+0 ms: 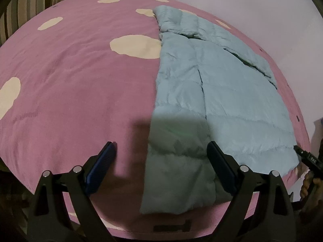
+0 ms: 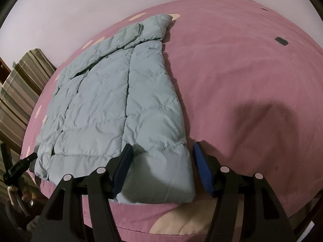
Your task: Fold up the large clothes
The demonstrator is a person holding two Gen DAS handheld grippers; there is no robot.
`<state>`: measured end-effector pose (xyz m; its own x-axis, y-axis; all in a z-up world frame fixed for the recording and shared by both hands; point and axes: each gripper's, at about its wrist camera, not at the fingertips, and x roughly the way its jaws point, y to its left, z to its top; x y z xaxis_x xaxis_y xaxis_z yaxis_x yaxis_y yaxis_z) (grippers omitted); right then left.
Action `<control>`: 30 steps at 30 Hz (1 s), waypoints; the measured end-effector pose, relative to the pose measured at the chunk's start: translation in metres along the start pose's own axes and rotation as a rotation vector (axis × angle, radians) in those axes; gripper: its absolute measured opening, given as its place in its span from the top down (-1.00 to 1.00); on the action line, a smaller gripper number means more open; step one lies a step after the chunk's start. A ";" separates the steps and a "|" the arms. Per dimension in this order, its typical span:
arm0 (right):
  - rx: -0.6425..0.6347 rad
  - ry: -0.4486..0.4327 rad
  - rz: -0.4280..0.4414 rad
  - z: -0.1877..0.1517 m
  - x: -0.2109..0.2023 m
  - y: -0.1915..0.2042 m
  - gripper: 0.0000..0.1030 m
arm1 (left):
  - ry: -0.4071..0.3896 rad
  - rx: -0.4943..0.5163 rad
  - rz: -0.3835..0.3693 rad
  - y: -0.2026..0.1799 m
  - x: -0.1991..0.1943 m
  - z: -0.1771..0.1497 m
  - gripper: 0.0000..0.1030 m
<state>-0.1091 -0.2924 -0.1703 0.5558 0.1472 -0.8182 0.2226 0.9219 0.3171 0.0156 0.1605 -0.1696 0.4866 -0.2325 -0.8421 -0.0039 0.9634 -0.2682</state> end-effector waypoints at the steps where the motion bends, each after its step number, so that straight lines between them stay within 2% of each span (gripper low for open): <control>1: 0.006 0.001 0.006 0.001 0.000 -0.001 -0.19 | 0.008 -0.005 -0.017 0.002 0.001 0.003 -0.78; 5: 0.020 0.000 0.018 0.003 0.002 -0.002 -0.19 | 0.036 0.010 -0.101 0.001 0.006 0.011 -0.78; 9: 0.010 -0.002 0.007 0.005 0.004 0.001 -0.19 | 0.042 0.084 -0.076 -0.010 0.014 0.011 -0.78; 11: -0.006 0.003 0.005 0.006 0.005 0.006 -0.19 | 0.042 0.090 -0.074 -0.013 0.014 0.011 -0.75; 15: -0.056 0.014 -0.001 0.002 0.007 0.015 -0.15 | 0.040 0.082 -0.094 -0.016 0.012 0.008 -0.52; 19: -0.069 0.020 0.002 -0.002 0.006 0.018 -0.03 | 0.040 0.069 -0.121 -0.015 0.010 0.006 -0.37; 23: -0.064 0.024 0.013 -0.002 0.005 0.017 0.00 | 0.042 0.053 -0.147 -0.012 0.012 0.008 -0.36; 30: -0.045 0.029 0.044 0.002 0.009 0.012 0.00 | 0.040 0.087 -0.128 -0.017 0.018 0.015 -0.36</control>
<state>-0.0997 -0.2807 -0.1732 0.5410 0.1973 -0.8176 0.1620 0.9294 0.3315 0.0376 0.1423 -0.1732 0.4429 -0.3577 -0.8221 0.1328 0.9330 -0.3344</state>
